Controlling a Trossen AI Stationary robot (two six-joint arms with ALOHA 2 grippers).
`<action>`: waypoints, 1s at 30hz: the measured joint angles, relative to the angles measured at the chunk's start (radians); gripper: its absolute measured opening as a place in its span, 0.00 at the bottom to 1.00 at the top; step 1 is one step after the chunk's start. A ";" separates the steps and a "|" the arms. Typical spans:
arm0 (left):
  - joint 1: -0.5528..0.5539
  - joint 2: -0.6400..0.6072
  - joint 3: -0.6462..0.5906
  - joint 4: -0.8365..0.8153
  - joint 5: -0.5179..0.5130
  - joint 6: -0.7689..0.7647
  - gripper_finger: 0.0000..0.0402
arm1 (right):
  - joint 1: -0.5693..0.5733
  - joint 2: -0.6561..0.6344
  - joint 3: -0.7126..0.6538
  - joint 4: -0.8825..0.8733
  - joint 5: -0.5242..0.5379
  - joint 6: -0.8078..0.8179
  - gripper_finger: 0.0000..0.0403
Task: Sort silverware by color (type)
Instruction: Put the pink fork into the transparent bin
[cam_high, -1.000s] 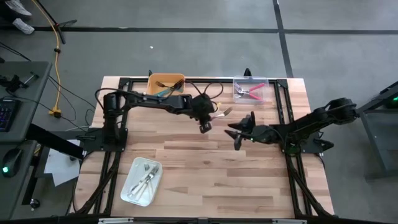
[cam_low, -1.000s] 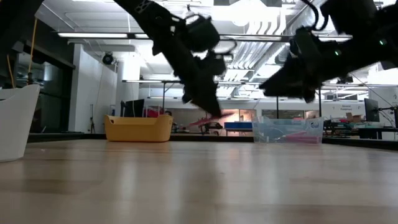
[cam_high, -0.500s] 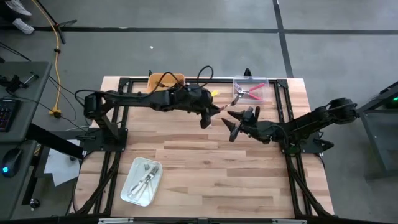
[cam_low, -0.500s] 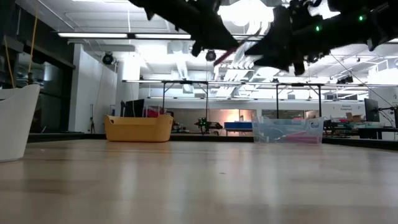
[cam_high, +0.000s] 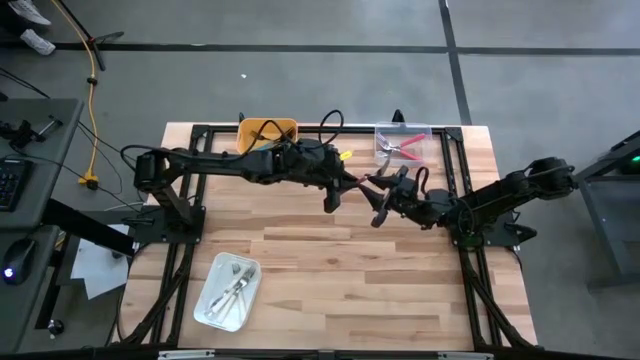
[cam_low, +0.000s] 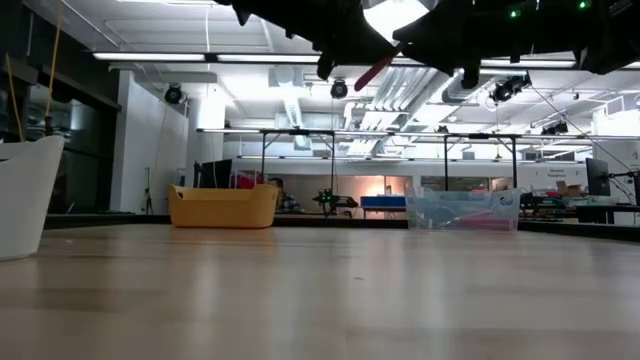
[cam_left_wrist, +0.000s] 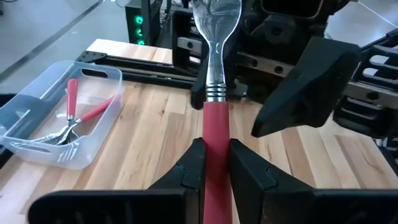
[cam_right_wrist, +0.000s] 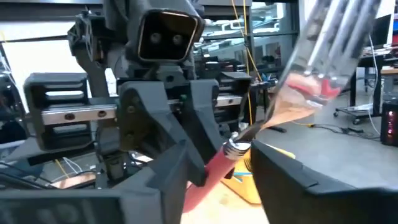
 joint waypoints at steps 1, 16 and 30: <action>0.000 0.000 0.000 0.000 0.001 0.000 0.10 | 0.000 0.000 0.000 0.001 -0.004 -0.002 0.37; 0.002 0.000 0.000 0.007 -0.002 0.000 0.00 | -0.003 -0.001 0.080 -0.076 -0.046 -0.120 0.01; -0.021 -0.002 -0.158 0.044 -0.074 0.018 0.00 | -0.036 -0.041 0.207 -0.900 0.023 0.206 0.08</action>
